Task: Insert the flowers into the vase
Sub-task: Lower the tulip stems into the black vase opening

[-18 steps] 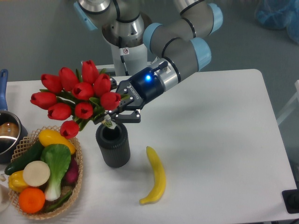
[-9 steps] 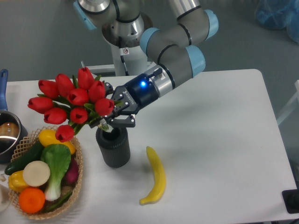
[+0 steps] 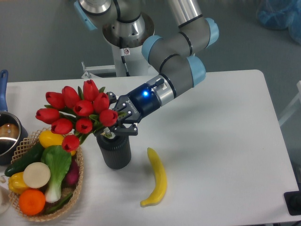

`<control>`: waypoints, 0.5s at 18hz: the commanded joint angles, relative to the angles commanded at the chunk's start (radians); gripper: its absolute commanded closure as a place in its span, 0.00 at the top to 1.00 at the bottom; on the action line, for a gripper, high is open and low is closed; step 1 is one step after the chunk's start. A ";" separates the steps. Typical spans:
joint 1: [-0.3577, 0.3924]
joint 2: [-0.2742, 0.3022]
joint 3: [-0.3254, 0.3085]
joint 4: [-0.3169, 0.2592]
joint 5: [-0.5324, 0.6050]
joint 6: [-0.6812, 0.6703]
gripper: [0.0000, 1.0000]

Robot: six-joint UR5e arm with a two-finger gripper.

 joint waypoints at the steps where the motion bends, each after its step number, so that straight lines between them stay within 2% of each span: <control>1: 0.003 0.000 -0.011 0.000 0.000 0.018 0.21; 9: 0.020 -0.002 -0.063 -0.002 0.000 0.086 0.22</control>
